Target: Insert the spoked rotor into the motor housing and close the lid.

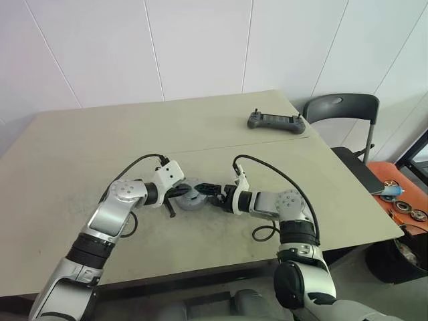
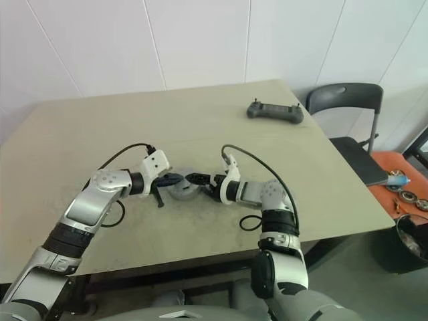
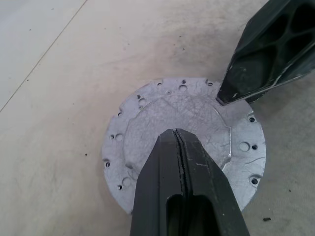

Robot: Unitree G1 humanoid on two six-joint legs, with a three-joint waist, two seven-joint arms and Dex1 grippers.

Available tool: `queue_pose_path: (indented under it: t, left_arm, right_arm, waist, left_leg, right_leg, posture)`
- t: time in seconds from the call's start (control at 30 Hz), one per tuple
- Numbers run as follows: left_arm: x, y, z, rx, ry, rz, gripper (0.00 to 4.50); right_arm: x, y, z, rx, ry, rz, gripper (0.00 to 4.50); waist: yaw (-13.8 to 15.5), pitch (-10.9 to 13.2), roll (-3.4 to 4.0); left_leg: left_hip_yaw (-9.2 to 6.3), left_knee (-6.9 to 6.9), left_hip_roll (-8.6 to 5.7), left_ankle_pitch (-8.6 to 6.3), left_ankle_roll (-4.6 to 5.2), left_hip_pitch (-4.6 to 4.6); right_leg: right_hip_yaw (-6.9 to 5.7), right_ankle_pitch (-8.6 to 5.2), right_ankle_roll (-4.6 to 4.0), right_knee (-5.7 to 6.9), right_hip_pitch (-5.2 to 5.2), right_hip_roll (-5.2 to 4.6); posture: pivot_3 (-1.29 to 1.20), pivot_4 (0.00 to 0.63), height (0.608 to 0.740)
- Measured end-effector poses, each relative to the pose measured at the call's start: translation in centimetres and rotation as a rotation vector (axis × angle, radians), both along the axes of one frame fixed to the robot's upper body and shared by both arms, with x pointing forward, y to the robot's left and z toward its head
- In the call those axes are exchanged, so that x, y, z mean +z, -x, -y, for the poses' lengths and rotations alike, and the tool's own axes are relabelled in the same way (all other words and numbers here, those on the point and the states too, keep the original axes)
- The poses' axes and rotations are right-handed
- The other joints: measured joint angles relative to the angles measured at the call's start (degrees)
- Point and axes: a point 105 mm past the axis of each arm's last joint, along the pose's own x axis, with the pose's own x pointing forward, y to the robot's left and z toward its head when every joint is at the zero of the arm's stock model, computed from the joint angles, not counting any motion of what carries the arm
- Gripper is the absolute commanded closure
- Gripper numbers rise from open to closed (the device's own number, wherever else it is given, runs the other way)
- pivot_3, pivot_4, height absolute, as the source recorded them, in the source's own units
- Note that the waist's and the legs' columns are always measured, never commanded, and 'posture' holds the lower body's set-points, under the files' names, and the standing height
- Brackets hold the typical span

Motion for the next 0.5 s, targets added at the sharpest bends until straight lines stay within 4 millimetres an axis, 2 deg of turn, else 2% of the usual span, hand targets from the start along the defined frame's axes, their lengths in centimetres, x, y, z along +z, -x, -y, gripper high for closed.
queue_pose_path:
  t: [0.2,0.5]
  left_arm:
    - [0.48,-0.04,0.19,-0.001,0.006,0.01,4.5]
    - [0.65,0.03,0.24,0.006,0.004,0.005,4.5]
  right_arm:
    - [-0.36,0.21,0.1,-0.005,-0.006,-0.011,3.25]
    - [-0.32,0.24,0.04,-0.003,-0.01,-0.012,3.32]
  waist:
    - [-0.01,0.01,0.01]
    - [0.02,0.02,0.01]
  left_leg:
    - [0.0,0.0,0.0,0.0,0.0,0.01]
    - [0.0,0.0,0.0,0.0,0.0,0.0]
  right_leg:
    - [0.0,0.0,0.0,0.0,0.0,0.01]
    - [0.0,0.0,0.0,0.0,0.0,0.0]
  posture:
    - [0.0,0.0,0.74]
    - [0.0,0.0,0.74]
